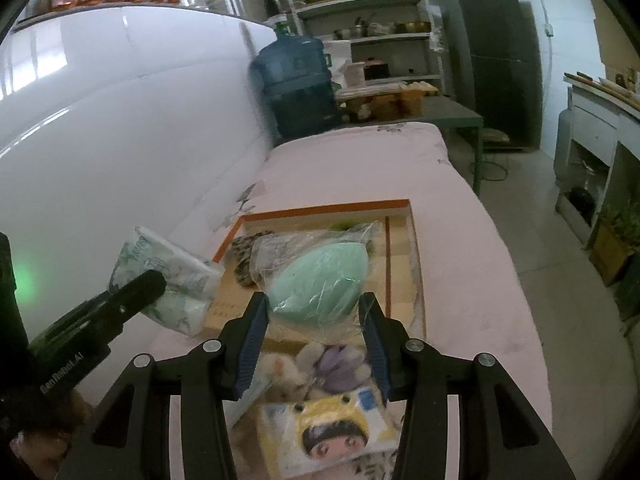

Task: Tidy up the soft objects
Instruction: 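Carry both items into the tray box beside the scrunchie and ring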

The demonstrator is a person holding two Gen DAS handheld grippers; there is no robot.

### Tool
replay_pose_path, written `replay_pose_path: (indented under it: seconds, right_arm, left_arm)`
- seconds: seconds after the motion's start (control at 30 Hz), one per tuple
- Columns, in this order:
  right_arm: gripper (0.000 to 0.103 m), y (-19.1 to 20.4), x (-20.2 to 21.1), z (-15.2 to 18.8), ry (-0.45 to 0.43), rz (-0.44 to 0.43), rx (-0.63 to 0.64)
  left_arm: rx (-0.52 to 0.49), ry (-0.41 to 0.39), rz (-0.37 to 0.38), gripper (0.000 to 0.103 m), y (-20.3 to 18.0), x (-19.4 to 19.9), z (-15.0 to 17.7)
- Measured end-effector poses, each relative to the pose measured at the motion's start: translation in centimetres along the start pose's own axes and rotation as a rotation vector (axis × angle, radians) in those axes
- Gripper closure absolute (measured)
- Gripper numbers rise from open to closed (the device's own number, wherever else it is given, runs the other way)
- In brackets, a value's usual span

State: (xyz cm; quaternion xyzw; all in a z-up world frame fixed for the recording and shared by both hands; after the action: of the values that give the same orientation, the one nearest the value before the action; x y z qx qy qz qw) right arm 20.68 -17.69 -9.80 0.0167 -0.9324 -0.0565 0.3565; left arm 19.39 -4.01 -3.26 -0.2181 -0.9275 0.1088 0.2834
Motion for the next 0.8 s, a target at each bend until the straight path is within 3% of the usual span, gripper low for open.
replay_pose_path:
  seconds: [0.4,0.8]
  right_arm:
    - [0.055,-1.7,-5.8,-2.6,0.043,0.039,0.028]
    - [0.055,-3.1,-10.9,-2.6,0.114,0.05,0.027]
  left_arm:
    - [0.108,0.076,-0.008,0.074,2.2,-7.2,-2.4]
    - [0.181,0.212,-0.027,0.074,4.3,-13.2,-1.4]
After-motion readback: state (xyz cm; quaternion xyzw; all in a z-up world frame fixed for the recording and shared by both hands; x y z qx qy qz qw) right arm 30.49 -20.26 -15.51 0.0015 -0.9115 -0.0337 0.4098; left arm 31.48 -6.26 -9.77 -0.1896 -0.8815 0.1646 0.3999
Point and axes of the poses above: each gripper's, at about its wrist camera, not at the fingertips, and x roughly against the way its jaws point, y to its left, z to its underside, the point moved 6 cm from there along -x, roughly the way its jaws point, and after that the axes turned 9 degrees about z, right-handed, at the moved point
